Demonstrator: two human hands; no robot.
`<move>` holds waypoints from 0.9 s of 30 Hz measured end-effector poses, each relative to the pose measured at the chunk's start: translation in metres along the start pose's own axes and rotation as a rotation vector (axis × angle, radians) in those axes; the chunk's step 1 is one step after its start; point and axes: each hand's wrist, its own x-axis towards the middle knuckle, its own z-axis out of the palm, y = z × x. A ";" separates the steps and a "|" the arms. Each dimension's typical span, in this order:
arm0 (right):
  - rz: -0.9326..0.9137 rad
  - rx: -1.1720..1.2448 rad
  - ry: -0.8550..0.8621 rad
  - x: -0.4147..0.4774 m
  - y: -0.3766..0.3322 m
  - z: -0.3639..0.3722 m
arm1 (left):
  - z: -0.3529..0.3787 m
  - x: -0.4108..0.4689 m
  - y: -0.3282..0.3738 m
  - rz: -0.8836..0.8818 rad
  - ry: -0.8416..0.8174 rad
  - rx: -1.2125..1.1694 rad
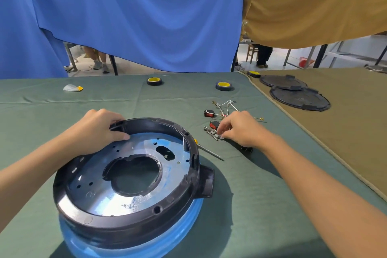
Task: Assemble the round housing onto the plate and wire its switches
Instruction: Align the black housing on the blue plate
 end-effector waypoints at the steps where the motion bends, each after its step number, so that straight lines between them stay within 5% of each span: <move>1: -0.012 -0.011 -0.005 0.000 -0.002 0.000 | 0.000 0.000 0.000 -0.003 0.001 -0.003; 15: -0.018 -0.265 -0.103 -0.004 -0.023 -0.011 | 0.000 -0.002 0.002 -0.032 -0.019 -0.011; 20: -0.219 0.146 0.053 -0.002 -0.088 -0.028 | -0.001 -0.001 0.004 -0.057 -0.045 -0.050; 27: -0.396 0.359 0.044 0.033 -0.176 -0.011 | 0.002 0.001 -0.001 -0.108 -0.054 -0.124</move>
